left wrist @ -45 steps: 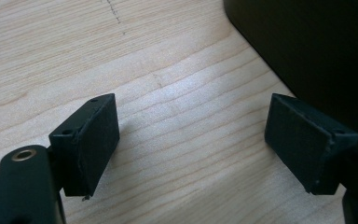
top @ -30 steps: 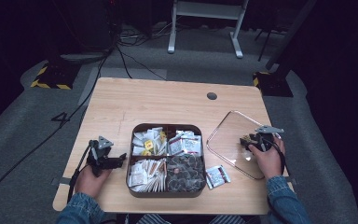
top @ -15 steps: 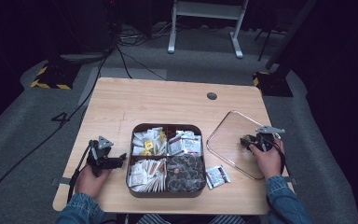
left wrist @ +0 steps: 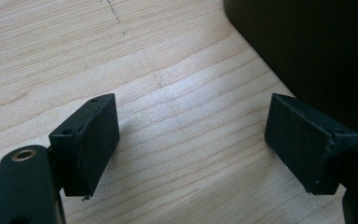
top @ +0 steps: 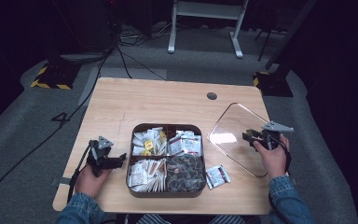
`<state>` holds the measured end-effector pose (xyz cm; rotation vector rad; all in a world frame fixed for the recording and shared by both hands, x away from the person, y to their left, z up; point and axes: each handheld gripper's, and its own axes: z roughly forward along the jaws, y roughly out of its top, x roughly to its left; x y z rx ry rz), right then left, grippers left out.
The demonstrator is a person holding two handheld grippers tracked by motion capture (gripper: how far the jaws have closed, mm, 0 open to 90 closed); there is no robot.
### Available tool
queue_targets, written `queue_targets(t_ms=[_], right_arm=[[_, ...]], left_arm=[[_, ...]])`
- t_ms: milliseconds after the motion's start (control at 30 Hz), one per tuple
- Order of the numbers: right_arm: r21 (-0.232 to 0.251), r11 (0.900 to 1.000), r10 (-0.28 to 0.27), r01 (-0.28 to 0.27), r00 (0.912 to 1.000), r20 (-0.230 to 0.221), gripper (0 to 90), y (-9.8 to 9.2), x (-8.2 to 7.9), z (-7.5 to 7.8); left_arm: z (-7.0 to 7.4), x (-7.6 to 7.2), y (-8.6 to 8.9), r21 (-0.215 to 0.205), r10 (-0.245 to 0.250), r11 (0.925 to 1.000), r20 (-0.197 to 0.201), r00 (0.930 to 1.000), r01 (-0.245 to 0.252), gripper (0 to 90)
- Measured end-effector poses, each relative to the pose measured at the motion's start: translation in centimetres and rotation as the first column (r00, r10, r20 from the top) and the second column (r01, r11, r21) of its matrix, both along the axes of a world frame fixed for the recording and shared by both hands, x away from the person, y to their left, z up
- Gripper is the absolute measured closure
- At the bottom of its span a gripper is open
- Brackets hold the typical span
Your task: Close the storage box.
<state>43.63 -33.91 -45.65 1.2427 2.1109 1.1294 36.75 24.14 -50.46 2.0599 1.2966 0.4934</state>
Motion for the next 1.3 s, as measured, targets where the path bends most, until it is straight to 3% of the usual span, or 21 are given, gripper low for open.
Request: queue_targets(t_ms=[367, 700, 1100, 1133, 1167, 1200, 1233, 1267, 1300], right_arm=[[0.020, 0.999, 0.027, -0.028, 0.9988, 0.040, 58.6, 0.6, -1.0, 2.5], [0.027, 0.993, 0.111, -0.113, 0.9916, 0.067, 58.7, 3.2, -1.4, 5.0], [0.031, 0.969, 0.241, -0.243, 0.9677, 0.075, 58.7, 8.0, -1.8, 7.2], [0.029, 0.963, 0.266, -0.268, 0.9614, 0.071, 58.7, 9.1, -2.0, 7.4], [0.029, 0.963, 0.266, -0.268, 0.9614, 0.071, 58.7, 9.1, -2.0, 7.4], [0.030, 0.955, 0.293, -0.295, 0.9538, 0.068, 58.7, 10.1, -2.2, 7.5], [0.030, 0.955, 0.293, -0.295, 0.9538, 0.068, 58.7, 10.1, -2.2, 7.5], [0.030, 0.946, 0.320, -0.323, 0.9453, 0.062, 58.7, 11.1, -2.3, 7.6], [0.030, 0.946, 0.320, -0.323, 0.9453, 0.062, 58.7, 11.1, -2.3, 7.6]], left_arm=[[0.0, 0.0, 0.0, 0.000, 0.001, 1.0000, 0.000, 1.0000, -0.001, 18.1], [0.0, 0.0, 0.0, 0.001, 0.000, 1.0000, 0.000, 1.0000, 0.000, 18.1], [0.0, 0.0, 0.0, 0.002, 0.000, 1.0000, 0.000, 1.0000, 0.000, 18.1], [0.0, 0.0, 0.0, 0.001, 0.000, 1.0000, 0.000, 1.0000, 0.000, 18.1], [0.0, 0.0, 0.0, 0.001, 0.000, 1.0000, 0.000, 1.0000, 0.000, 18.1], [0.0, 0.0, 0.0, 0.001, 0.001, 1.0000, 0.000, 1.0000, -0.001, 18.1], [0.0, 0.0, 0.0, 0.001, 0.001, 1.0000, 0.000, 1.0000, -0.001, 18.1], [0.0, 0.0, 0.0, 0.001, 0.000, 1.0000, 0.000, 1.0000, 0.000, 18.1], [0.0, 0.0, 0.0, 0.000, 0.001, 1.0000, 0.000, 1.0000, -0.001, 18.1]])
